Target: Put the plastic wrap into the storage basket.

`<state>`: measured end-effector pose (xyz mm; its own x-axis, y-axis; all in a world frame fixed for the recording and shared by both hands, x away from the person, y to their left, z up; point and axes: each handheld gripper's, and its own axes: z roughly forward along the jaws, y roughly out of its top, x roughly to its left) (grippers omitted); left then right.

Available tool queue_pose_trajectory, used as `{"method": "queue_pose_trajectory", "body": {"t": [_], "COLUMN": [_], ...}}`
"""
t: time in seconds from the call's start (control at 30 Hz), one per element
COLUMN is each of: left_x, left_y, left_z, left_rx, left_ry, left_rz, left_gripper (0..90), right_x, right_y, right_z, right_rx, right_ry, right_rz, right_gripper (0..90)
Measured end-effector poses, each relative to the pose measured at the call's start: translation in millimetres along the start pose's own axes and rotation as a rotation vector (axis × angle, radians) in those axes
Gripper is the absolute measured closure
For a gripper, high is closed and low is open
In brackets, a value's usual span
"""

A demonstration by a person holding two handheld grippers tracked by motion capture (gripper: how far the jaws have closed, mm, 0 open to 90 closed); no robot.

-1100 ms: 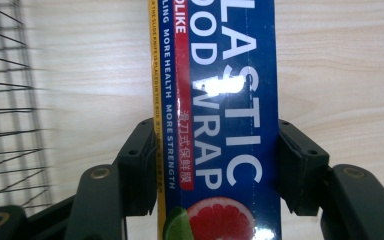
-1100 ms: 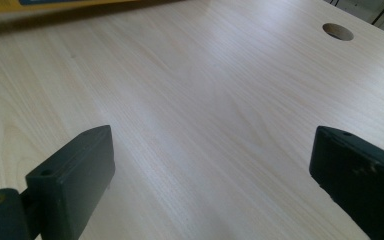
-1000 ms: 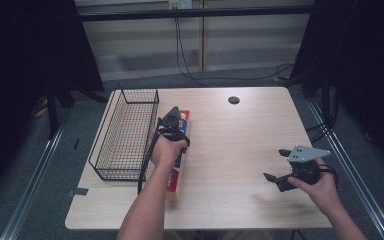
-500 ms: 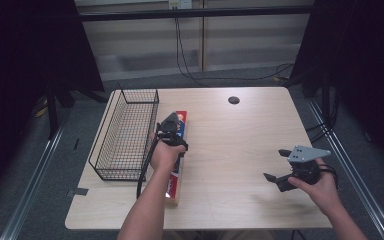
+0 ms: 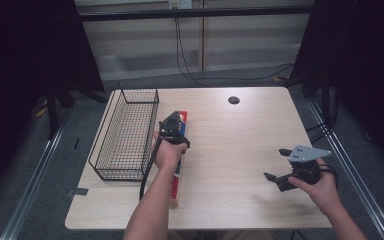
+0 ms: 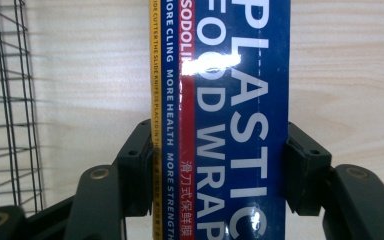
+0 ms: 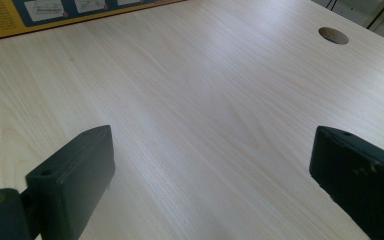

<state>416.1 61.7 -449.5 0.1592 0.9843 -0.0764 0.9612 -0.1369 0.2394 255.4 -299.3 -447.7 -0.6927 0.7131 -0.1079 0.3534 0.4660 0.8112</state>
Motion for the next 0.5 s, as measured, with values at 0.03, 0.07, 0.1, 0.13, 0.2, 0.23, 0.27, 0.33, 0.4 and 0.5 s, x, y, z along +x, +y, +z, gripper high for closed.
{"method": "queue_pose_trajectory", "body": {"t": [0.03,0.07,0.1,0.13,0.2,0.23,0.27,0.33,0.4,0.5], "left_x": [0.7,2.0,2.8,3.3,6.1,6.8,8.1,10.2,13.0,16.7], "left_y": [-0.1,-0.3,-0.6,-0.6,0.4,1.0,1.7,3.1,4.6,6.0], "left_z": [-0.9,-3.0,-5.4,-8.3,-15.1,-19.2,-23.7,-33.1,-42.1,-54.6], "left_rx": [0.004,0.012,0.010,0.016,0.022,0.024,0.026,0.020,0.014,0.016], "left_ry": [-0.001,-0.013,-0.011,-0.016,-0.018,-0.019,-0.023,-0.021,-0.019,-0.019], "left_rz": [0.003,0.004,0.006,0.003,0.014,0.017,0.025,0.024,0.026,0.035], "left_gripper": [42.5,42.5,42.6,42.6,42.8,42.9,42.9,42.9,43.0,43.0], "right_x": [-0.1,-0.1,-0.3,-0.3,-0.2,-0.2,-0.3,0.0,0.2,0.2], "right_y": [0.0,0.0,0.1,0.2,0.4,0.4,0.6,0.7,1.0,0.9], "right_z": [0.0,0.0,0.0,0.0,0.1,0.1,-0.2,-0.2,-0.1,0.1], "right_rx": [0.000,0.000,-0.002,-0.003,-0.002,-0.002,-0.001,-0.003,-0.003,0.000], "right_ry": [-0.003,-0.003,-0.004,0.000,-0.002,-0.003,-0.001,-0.004,-0.005,-0.002], "right_rz": [0.002,0.002,0.003,0.002,0.003,0.003,0.001,0.005,0.009,0.007], "right_gripper": [3.9,3.9,4.0,4.0,3.9,4.0,4.0,3.9,4.0,4.0]}}
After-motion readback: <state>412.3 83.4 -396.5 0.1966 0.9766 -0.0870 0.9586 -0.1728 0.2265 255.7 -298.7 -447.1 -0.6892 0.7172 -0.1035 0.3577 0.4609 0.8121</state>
